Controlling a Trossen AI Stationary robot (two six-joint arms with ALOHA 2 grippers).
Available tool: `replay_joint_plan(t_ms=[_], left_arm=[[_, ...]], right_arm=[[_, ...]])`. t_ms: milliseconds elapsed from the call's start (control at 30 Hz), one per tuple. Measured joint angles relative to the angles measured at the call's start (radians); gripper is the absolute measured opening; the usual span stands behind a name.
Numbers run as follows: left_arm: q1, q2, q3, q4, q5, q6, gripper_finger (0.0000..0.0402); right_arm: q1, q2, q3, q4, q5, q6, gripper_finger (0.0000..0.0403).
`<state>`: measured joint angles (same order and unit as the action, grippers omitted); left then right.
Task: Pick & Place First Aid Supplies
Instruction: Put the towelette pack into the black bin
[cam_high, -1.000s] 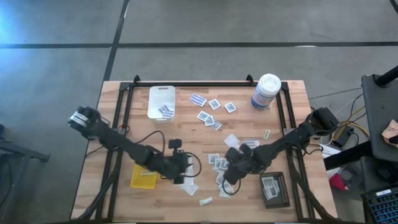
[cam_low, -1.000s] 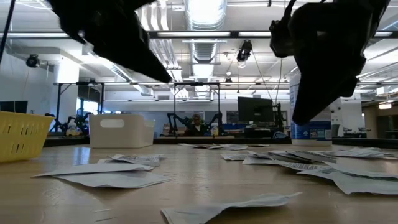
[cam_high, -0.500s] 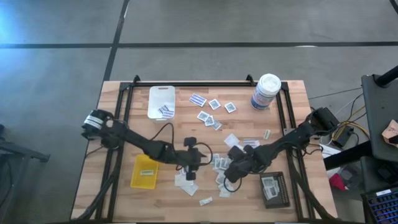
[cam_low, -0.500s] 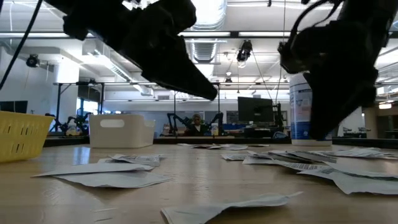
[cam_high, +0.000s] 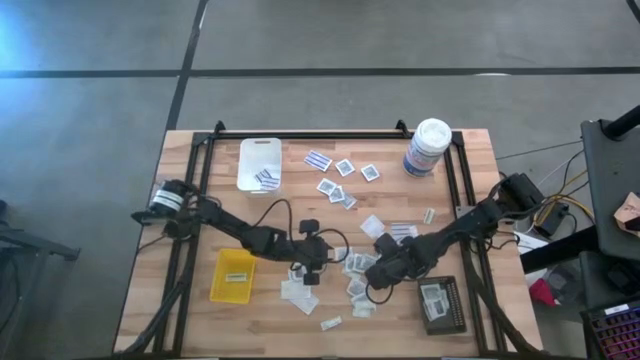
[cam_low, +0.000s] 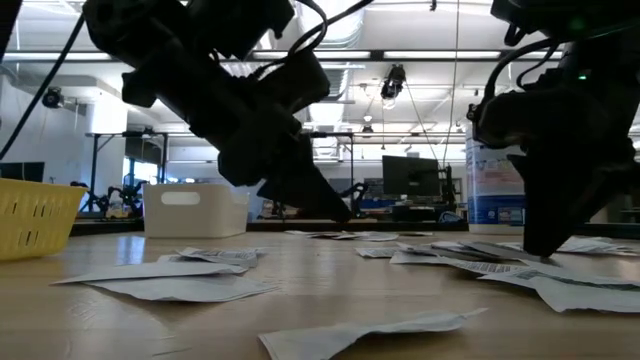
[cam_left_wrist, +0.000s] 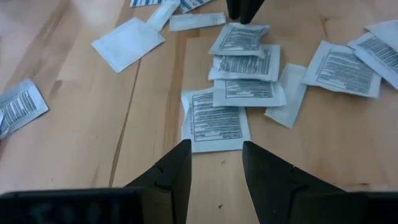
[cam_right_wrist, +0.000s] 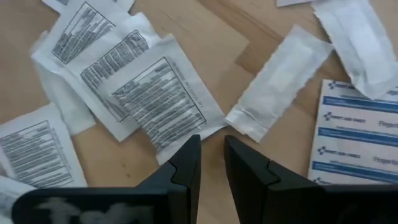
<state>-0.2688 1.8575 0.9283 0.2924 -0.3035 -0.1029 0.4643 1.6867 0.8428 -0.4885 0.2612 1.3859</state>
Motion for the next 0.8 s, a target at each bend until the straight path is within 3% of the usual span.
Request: replay_joint_plan(t_ms=[500, 800], left_arm=[[0.007, 0.004, 0.000, 0.022, 0.000, -0.004, 0.0138], [0.006, 0.004, 0.000, 0.083, 0.091, -0.008, 0.0138]], right_arm=[[-0.028, 0.039, 0.022, 0.152, 0.062, -0.067, 0.0068], [-0.060, 0.085, 0.020, 0.300, 0.056, -0.143, 0.0068]])
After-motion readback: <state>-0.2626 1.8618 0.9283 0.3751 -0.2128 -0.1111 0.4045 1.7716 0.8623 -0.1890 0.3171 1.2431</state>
